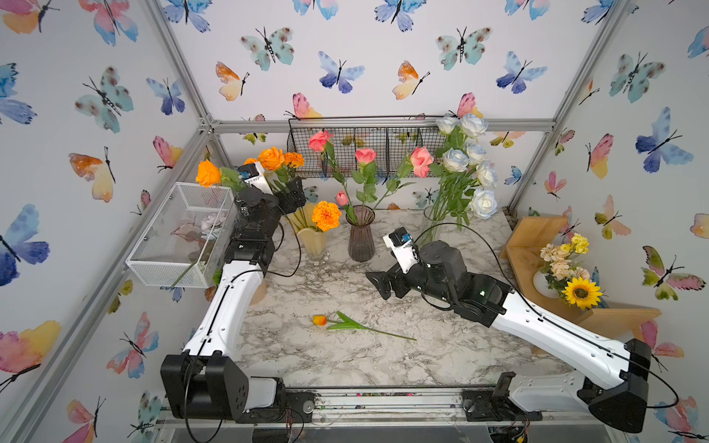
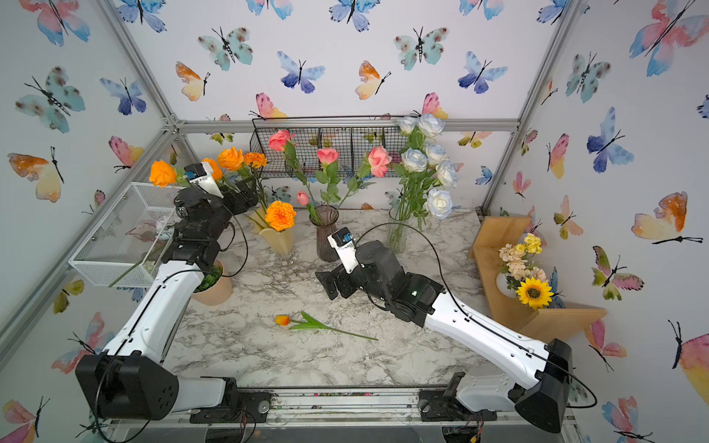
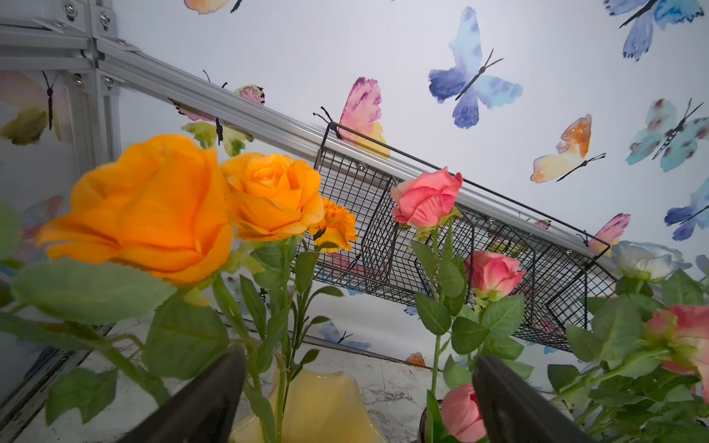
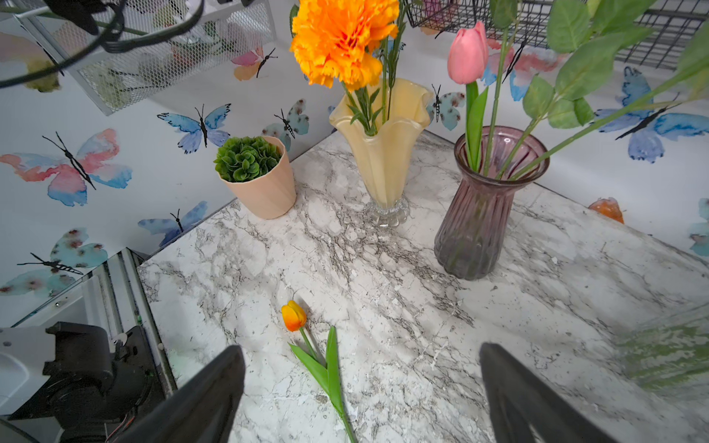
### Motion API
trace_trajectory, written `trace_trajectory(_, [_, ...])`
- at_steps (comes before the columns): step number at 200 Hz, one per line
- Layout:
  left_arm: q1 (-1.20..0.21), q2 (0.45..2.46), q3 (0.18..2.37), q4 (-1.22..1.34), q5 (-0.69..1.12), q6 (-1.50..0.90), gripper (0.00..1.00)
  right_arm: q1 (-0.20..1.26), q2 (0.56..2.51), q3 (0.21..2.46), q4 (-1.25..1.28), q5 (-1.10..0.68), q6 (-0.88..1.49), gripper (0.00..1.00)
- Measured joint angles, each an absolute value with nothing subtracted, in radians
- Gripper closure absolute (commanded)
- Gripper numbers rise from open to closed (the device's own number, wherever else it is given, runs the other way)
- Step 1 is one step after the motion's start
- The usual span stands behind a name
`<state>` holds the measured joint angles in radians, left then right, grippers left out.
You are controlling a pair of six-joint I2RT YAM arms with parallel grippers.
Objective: Arrange the flowers in different vases according to their colors
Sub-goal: Insert the flower into the vase, then pick up the flower at the center of the board.
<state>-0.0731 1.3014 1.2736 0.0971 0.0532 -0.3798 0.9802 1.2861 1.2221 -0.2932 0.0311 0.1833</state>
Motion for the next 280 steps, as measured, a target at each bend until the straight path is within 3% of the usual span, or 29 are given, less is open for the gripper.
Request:
trace_trajectory(75, [-0.073,1.043,1.135,-0.008,0.055,-0.404,0.01,0.97,1.468,1.222,-0.443,-0.21,0.19,0.2])
trace_trajectory(155, [-0.075,0.688,0.953,-0.297,0.077,-0.435,0.01,1.002,1.649,1.222,-0.496,-0.157,0.101,0.48])
trace_trajectory(214, [-0.101,0.569,0.766,-0.435,0.159,-0.452,0.01,1.105,1.794,1.171,-0.428,-0.001,0.054,0.44])
trace_trajectory(280, [-0.11,0.531,0.708,-0.469,0.202,-0.453,0.01,1.134,1.91,1.188,-0.385,0.08,0.04,0.5])
